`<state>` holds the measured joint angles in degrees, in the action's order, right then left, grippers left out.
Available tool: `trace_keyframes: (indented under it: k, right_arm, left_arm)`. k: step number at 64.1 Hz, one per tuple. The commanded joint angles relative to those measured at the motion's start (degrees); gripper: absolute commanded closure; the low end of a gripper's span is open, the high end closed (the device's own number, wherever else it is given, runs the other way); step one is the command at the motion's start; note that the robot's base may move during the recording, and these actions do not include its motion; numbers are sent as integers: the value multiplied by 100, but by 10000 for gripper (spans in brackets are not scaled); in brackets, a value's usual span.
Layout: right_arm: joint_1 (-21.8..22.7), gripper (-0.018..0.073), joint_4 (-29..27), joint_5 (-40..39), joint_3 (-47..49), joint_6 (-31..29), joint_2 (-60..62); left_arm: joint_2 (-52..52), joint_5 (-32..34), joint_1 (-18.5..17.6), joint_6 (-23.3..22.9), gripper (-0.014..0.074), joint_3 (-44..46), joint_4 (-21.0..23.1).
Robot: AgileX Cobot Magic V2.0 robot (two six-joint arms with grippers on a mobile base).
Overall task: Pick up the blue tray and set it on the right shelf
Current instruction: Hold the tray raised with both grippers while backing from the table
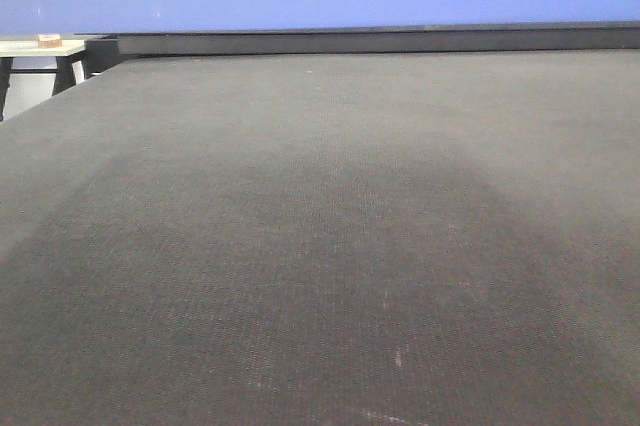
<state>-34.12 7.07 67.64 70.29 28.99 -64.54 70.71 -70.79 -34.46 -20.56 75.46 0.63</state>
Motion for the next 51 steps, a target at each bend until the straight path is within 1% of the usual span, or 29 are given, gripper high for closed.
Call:
trace_keyframes:
  k: [1, 51]
  right_arm:
    - [-9, 504, 172, -350, 153, -163, 122]
    - [-9, 504, 172, -350, 153, -163, 122]
  left_arm:
    - [-139, -535, -55, 132, 645, 181, -63]
    - [-139, -535, -55, 132, 645, 181, -63]
